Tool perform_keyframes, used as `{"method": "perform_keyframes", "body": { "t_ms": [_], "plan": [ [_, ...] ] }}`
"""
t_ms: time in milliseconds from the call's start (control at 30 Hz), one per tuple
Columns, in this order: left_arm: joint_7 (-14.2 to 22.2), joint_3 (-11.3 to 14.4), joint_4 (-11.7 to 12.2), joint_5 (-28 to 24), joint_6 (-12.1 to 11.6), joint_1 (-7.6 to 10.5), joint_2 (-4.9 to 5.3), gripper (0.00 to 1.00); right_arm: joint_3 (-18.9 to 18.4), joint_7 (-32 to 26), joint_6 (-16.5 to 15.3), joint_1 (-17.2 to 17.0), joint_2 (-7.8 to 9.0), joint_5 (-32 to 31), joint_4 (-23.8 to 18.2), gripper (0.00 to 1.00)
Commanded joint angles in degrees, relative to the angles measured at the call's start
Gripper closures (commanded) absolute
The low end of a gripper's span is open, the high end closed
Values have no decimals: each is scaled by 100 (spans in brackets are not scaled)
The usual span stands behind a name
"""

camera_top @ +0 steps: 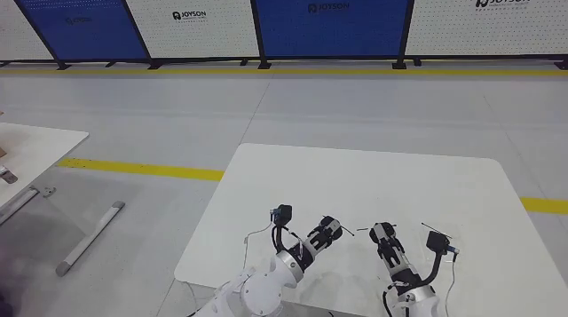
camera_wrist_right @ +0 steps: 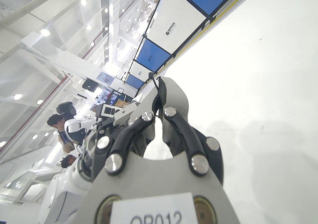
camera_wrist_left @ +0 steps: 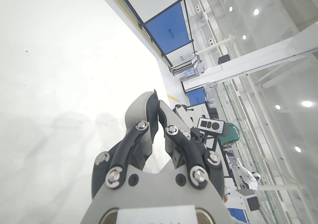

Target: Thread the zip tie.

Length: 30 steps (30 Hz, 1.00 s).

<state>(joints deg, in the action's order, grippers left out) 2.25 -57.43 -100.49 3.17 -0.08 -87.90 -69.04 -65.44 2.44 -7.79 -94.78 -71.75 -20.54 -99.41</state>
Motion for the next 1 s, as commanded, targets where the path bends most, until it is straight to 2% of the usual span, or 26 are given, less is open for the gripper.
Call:
{"method": "perform_keyframes", "body": {
  "t_ms": [0, 367, 500, 767, 967],
  "plan": [
    [-21, -72, -22, -184, -102, -39, 1, 100, 0, 0, 0, 0, 0, 0, 0, 100],
    [-21, -72, -22, -184, -102, -39, 1, 100, 36, 177, -61, -50, -26, 3, -4, 100],
    [-21, -72, -22, -184, -102, -39, 1, 100, 166, 506, 106, -82, -72, -120, 15, 100],
    [-21, -72, -22, -184, -102, -39, 1, 100, 177, 518, 115, -83, -75, -124, 12, 100],
    [-21, -72, -22, -184, -102, -39, 1, 100, 107, 335, -156, -137, -73, 78, 55, 100]
  ]
}}
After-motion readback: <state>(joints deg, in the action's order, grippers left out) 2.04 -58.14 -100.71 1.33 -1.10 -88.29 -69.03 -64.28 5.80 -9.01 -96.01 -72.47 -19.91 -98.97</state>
